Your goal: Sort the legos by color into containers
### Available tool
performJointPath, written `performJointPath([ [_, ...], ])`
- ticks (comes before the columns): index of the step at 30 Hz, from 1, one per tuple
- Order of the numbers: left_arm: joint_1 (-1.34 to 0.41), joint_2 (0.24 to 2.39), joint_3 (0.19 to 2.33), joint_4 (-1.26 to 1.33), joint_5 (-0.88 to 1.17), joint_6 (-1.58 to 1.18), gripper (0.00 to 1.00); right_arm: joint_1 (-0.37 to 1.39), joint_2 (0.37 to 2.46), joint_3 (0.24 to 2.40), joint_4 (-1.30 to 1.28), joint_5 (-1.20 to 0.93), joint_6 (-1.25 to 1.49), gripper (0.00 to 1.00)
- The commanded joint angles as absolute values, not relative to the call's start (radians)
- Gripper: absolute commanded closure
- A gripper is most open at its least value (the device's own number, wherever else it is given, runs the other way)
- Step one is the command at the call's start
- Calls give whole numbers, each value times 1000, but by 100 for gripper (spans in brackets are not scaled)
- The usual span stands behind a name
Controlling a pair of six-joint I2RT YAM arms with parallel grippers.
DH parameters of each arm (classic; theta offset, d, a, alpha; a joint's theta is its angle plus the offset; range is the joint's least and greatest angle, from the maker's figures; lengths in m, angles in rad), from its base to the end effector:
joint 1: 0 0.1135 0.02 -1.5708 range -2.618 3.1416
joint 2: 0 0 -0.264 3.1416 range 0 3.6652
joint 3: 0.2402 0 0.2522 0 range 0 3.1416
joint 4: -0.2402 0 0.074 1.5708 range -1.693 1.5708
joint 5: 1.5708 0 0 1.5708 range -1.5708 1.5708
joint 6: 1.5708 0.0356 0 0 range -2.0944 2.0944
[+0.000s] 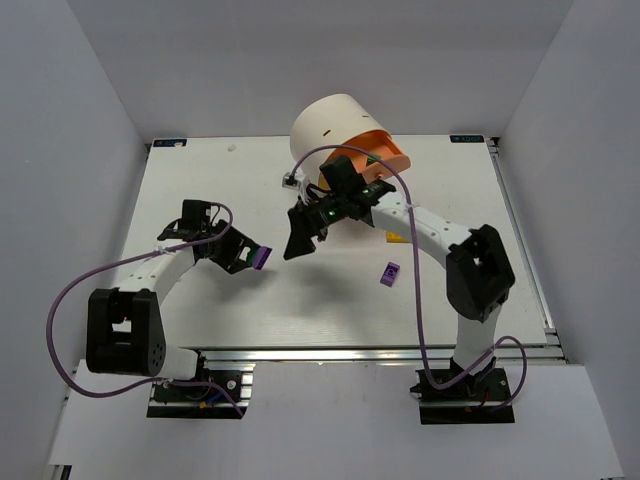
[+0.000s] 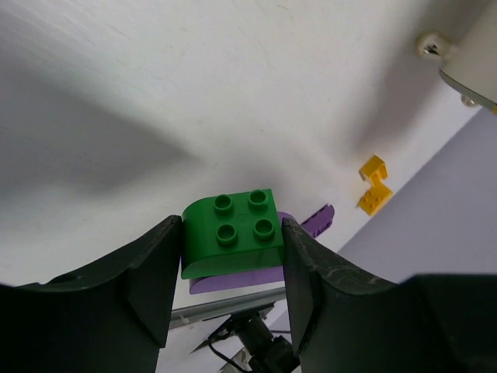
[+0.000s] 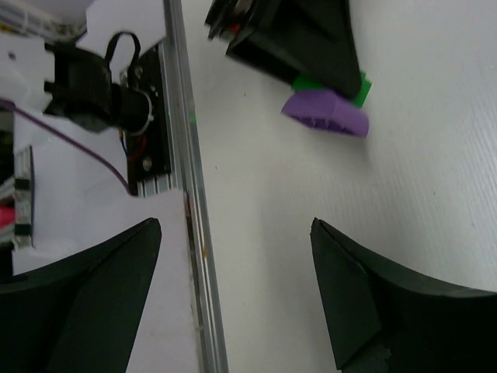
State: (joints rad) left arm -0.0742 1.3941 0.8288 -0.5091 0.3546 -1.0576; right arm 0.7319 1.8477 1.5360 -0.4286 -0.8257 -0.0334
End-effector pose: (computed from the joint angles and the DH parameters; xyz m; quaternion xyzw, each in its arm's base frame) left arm 0.2621 -0.0319 0.1984 -0.4123 0.8616 -0.2740 0.1124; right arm 0.2921 0.2976 0.2832 -0.4631 0.7171 0.4714 0.2216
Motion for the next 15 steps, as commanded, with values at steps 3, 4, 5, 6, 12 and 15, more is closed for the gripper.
performJointPath([
  [3,-77,1327,831,-396,459,-1029,100,747,1934,1649,-368,-853,219,16],
  [4,-77,1325,842,-390,466,-1029,100,752,1948,1651,-362,-844,256,16],
  [5,-77,1325,850,-391,466,-1031,100,752,1954,1646,-354,-844,267,16],
  [6,-77,1324,854,-391,471,-1029,100,750,1956,1640,-351,-829,279,16],
  [12,-77,1319,870,-376,495,-1043,100,755,1973,1615,-305,-802,346,14],
  [15,-77,1321,865,-376,502,-1043,100,758,2000,1626,-291,-779,373,11],
])
